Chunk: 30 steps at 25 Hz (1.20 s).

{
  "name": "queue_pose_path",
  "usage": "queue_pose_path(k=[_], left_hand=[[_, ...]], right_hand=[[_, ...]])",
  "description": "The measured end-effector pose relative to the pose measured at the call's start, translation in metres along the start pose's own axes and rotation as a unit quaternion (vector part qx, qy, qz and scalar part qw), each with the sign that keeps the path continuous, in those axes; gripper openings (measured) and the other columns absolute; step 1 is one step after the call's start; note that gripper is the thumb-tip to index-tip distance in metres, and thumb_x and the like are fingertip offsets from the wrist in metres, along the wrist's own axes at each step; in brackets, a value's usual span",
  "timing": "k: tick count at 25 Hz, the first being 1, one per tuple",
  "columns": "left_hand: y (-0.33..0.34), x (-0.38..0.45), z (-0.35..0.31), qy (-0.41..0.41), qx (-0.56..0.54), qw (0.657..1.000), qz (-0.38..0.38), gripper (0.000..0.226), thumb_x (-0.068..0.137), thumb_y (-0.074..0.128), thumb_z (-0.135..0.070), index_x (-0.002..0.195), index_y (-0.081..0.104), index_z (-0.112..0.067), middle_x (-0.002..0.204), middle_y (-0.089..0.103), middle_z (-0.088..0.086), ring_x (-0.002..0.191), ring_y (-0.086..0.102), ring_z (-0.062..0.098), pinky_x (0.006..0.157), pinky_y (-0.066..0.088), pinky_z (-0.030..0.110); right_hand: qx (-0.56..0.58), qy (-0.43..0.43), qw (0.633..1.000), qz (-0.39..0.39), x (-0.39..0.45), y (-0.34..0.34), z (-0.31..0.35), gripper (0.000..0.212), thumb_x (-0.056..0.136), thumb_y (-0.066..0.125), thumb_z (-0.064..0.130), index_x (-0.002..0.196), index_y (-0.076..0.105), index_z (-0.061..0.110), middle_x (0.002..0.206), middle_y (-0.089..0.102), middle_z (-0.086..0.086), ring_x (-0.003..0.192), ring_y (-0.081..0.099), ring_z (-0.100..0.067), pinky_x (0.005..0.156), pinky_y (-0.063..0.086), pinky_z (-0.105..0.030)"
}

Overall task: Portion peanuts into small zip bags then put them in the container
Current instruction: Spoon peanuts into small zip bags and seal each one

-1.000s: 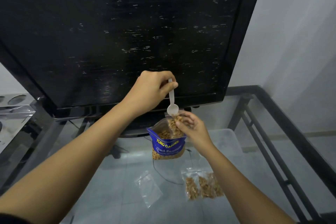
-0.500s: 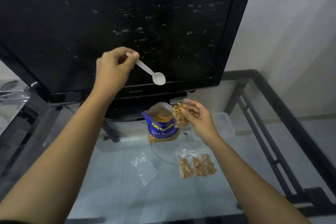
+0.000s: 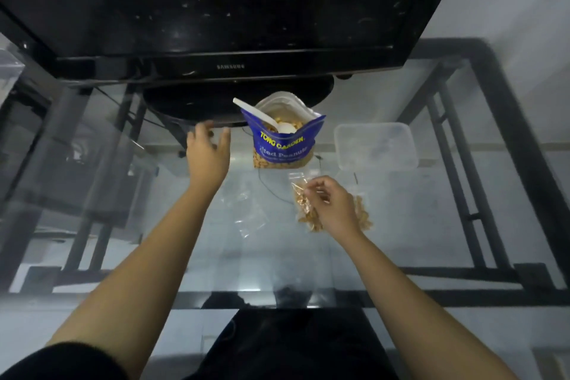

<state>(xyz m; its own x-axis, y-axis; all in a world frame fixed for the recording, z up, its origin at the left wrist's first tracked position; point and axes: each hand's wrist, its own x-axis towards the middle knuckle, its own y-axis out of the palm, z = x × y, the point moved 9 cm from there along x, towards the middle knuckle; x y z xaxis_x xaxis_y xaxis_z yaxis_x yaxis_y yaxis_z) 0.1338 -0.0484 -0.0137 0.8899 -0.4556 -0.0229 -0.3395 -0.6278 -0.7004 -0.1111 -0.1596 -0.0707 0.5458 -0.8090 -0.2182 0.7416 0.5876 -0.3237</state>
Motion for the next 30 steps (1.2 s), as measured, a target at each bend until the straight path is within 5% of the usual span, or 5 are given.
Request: queue_pose_path(k=[6, 17, 20, 24, 30], left_hand=[[0.054, -0.047, 0.091, 0.009, 0.184, 0.971, 0.154, 0.049, 0.085, 0.065, -0.028, 0.127, 0.054, -0.005, 0.128, 0.047, 0.022, 0.118, 0.044, 0.039, 0.104, 0.032, 0.039], [0.057, -0.042, 0.073, 0.016, 0.148, 0.971, 0.189, 0.019, 0.085, 0.063, -0.014, 0.1, 0.066, -0.002, 0.1, 0.063, 0.019, 0.092, 0.06, 0.033, 0.077, 0.042, 0.03], [0.043, -0.05, 0.044, -0.007, 0.039, 0.96, 0.276, 0.009, 0.087, 0.061, -0.013, 0.089, 0.065, -0.006, 0.086, 0.067, 0.013, 0.076, 0.065, 0.024, 0.067, 0.046, 0.026], [0.008, -0.062, -0.031, -0.034, -0.194, 0.917, 0.346, 0.006, 0.086, 0.063, -0.008, 0.083, 0.063, -0.013, 0.07, 0.066, 0.0, 0.06, 0.064, 0.004, 0.057, 0.05, 0.016], [-0.043, -0.044, -0.115, 0.005, -0.31, 0.904, 0.296, 0.003, 0.087, 0.06, -0.011, 0.084, 0.062, -0.012, 0.067, 0.067, -0.004, 0.065, 0.064, 0.009, 0.06, 0.053, 0.021]], right_hand=[[-0.132, 0.024, 0.988, 0.08, -0.008, 0.029, -0.023, 0.019, 0.088, 0.06, 0.016, 0.107, 0.062, 0.017, 0.099, 0.069, -0.002, 0.087, 0.063, -0.013, 0.065, 0.045, -0.012], [-0.338, -0.038, 0.939, 0.054, 0.002, 0.029, -0.018, 0.032, 0.087, 0.063, 0.017, 0.117, 0.06, 0.009, 0.123, 0.044, -0.011, 0.113, 0.046, -0.026, 0.096, 0.041, -0.031], [-0.263, -0.043, 0.963, 0.046, -0.006, 0.021, 0.0, 0.033, 0.09, 0.059, 0.027, 0.119, 0.059, 0.013, 0.124, 0.047, -0.008, 0.115, 0.048, -0.021, 0.095, 0.039, -0.026], [0.118, 0.072, 0.984, 0.112, -0.016, 0.028, 0.044, 0.063, 0.076, 0.057, 0.059, 0.128, 0.048, 0.024, 0.129, 0.054, 0.004, 0.111, 0.054, -0.007, 0.088, 0.044, -0.022], [0.314, 0.003, 0.948, 0.046, 0.002, -0.014, 0.139, 0.033, 0.082, 0.067, 0.005, 0.108, 0.053, 0.02, 0.091, 0.068, -0.002, 0.083, 0.065, -0.013, 0.068, 0.054, -0.023]])
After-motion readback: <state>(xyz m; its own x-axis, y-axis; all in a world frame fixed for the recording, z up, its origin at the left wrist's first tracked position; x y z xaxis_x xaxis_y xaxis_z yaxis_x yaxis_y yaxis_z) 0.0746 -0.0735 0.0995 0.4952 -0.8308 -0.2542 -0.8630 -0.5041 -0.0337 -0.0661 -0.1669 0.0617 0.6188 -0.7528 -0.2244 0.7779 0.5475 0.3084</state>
